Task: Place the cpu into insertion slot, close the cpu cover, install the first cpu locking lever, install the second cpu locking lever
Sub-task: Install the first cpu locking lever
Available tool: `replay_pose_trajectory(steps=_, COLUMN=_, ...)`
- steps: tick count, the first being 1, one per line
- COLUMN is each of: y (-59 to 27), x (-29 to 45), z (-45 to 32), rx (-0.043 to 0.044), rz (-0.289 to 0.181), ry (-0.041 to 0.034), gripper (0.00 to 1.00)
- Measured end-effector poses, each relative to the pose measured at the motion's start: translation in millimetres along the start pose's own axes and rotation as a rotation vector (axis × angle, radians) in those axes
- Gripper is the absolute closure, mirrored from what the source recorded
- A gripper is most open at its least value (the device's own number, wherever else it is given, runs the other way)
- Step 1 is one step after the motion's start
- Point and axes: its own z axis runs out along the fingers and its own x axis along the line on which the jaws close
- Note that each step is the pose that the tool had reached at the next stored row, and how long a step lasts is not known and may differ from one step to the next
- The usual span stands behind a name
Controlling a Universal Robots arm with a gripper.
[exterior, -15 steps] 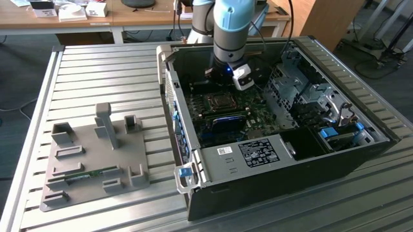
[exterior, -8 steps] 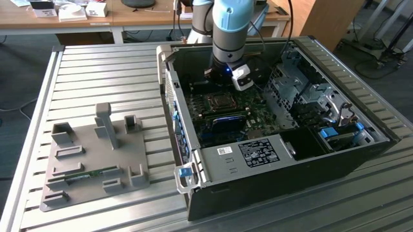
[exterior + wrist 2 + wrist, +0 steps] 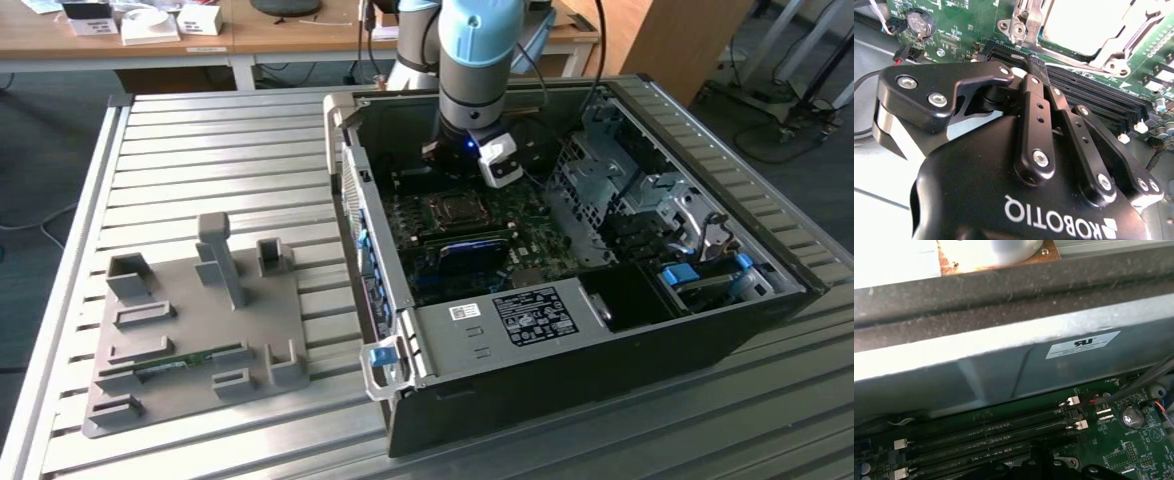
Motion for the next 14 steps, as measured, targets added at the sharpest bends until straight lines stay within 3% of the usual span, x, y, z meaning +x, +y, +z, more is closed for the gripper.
replay_pose_trajectory(steps=14, y=2.2, x=0.7, z=-3.1, rx=-0.0075, rz=0.014, ry=-0.002, gripper=0.89)
